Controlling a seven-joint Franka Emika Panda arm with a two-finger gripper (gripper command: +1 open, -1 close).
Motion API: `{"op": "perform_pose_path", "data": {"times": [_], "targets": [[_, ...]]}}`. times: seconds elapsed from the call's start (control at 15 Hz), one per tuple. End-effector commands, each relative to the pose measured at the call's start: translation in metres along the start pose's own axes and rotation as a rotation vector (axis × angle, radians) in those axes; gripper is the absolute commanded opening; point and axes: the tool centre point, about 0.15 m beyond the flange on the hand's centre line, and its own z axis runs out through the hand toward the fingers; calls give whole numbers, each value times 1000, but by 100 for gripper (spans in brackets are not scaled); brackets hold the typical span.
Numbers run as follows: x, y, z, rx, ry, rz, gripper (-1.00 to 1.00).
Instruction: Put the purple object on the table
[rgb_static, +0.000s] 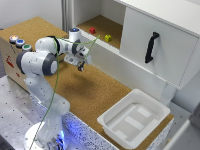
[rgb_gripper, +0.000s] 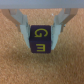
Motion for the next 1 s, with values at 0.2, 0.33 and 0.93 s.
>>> {"op": "perform_pose_path", "data": {"times": [0.2, 0.33, 0.93], "targets": [[33, 12, 44, 157, 30, 185, -100], [39, 6, 38, 143, 51, 196, 100], [35, -12, -19, 63, 59, 41, 100]]}}
